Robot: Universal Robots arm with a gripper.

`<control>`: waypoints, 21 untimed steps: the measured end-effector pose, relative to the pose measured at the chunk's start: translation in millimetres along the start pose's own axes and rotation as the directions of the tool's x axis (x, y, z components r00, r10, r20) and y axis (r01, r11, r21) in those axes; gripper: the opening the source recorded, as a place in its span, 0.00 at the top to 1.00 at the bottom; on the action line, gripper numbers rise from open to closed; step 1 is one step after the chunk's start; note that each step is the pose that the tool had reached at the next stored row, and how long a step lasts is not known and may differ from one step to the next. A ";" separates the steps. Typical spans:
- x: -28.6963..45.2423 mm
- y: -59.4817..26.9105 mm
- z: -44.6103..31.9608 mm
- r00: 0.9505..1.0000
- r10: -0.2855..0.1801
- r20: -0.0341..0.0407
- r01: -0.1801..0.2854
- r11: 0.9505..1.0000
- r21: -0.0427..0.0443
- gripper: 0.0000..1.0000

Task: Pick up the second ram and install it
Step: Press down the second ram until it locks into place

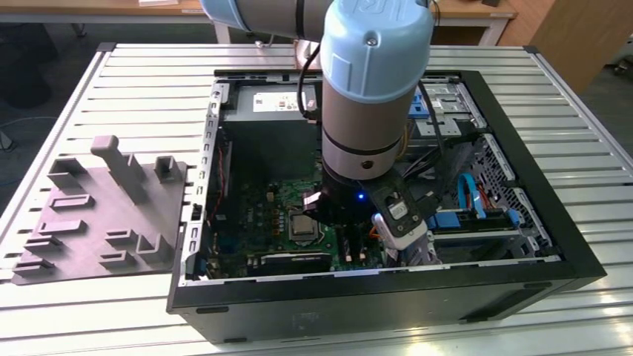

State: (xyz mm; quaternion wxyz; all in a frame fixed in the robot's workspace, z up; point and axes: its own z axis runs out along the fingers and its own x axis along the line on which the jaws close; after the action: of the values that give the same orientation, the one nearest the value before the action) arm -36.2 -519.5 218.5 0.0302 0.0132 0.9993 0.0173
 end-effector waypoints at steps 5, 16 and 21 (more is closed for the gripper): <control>0.0 0.0 -0.8 1.000 0.000 0.000 0.000 1.000 0.000 0.89; 0.0 0.0 -1.3 1.000 0.000 0.000 0.000 1.000 0.000 0.89; 0.1 -0.2 0.0 1.000 0.000 0.000 0.000 1.000 0.001 0.89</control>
State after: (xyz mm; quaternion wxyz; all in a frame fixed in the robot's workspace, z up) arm -36.2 -519.7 218.5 0.0303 0.0132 0.9993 0.0166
